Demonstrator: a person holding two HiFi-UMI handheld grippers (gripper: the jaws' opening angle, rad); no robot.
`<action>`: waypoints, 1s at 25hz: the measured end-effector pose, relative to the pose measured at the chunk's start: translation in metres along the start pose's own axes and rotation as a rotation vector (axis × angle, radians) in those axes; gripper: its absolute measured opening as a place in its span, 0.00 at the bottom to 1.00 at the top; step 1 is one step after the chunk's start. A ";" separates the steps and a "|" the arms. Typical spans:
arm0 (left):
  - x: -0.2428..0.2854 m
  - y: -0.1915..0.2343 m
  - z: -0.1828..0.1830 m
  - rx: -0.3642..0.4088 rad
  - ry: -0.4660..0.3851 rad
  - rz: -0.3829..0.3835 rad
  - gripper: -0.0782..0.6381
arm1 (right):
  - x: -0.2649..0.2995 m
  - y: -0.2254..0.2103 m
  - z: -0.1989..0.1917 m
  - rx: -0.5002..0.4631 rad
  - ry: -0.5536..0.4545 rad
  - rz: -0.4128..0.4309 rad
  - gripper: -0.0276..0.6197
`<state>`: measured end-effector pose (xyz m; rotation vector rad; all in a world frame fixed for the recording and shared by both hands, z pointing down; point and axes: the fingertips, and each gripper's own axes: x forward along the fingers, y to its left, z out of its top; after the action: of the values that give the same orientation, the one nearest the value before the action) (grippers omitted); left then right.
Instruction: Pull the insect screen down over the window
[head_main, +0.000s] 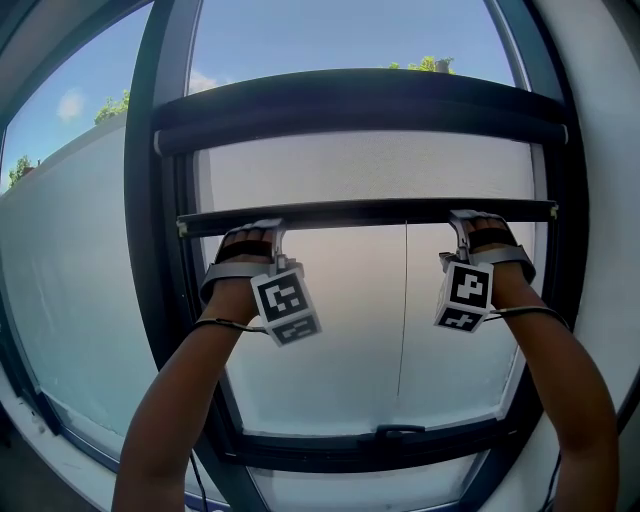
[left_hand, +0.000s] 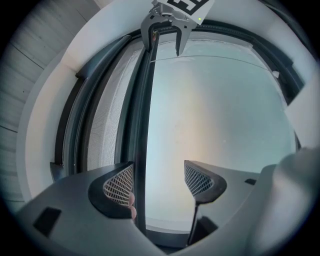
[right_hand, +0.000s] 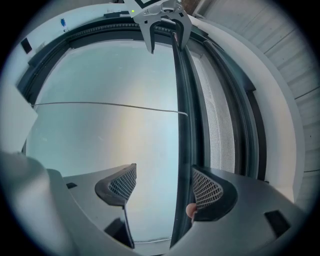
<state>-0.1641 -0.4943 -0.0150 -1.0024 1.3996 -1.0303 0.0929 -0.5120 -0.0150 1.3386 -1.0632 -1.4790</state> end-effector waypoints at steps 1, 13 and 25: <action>-0.002 -0.006 0.001 -0.001 0.003 -0.020 0.53 | -0.002 0.005 0.000 0.000 -0.001 0.010 0.54; -0.014 -0.042 -0.001 -0.006 0.033 -0.087 0.53 | -0.014 0.038 0.001 -0.002 -0.029 0.050 0.54; -0.036 -0.093 -0.004 0.029 0.081 -0.315 0.53 | -0.035 0.088 0.004 -0.013 -0.024 0.209 0.54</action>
<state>-0.1627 -0.4843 0.0845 -1.1959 1.3128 -1.3317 0.0959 -0.5025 0.0787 1.1647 -1.1698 -1.3475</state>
